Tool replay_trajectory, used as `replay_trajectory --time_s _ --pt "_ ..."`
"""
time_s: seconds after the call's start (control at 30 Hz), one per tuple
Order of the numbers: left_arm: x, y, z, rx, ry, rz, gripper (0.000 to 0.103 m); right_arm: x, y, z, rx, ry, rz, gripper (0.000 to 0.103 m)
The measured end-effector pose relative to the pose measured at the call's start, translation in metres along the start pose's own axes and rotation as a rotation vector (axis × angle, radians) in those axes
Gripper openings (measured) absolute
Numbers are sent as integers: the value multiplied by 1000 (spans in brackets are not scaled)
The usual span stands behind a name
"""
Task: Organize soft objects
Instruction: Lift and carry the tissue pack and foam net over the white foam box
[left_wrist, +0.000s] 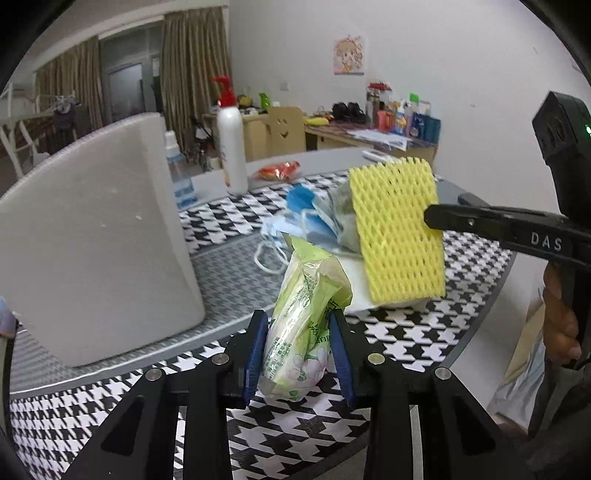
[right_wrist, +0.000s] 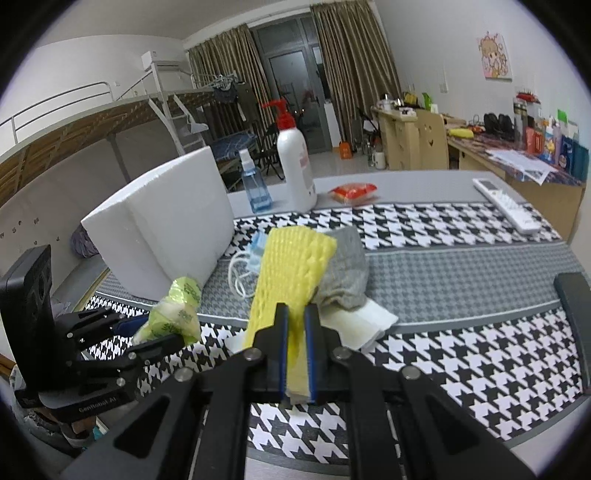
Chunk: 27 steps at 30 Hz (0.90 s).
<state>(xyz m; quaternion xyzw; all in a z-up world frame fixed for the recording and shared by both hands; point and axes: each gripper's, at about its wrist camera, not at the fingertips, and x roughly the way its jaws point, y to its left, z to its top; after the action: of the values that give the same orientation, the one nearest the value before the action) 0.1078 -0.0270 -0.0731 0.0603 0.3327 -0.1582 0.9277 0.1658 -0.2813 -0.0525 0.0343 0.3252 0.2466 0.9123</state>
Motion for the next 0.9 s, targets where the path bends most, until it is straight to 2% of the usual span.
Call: replay_trajectory --time_s 0.1,0.9 --pt "-7 1 2 -8 -24 26 36 -3 3 4 -14 -15 5 11" --pt "-46 5 35 -41 -176 97 36 -29 19 30 -84 -130 6 10"
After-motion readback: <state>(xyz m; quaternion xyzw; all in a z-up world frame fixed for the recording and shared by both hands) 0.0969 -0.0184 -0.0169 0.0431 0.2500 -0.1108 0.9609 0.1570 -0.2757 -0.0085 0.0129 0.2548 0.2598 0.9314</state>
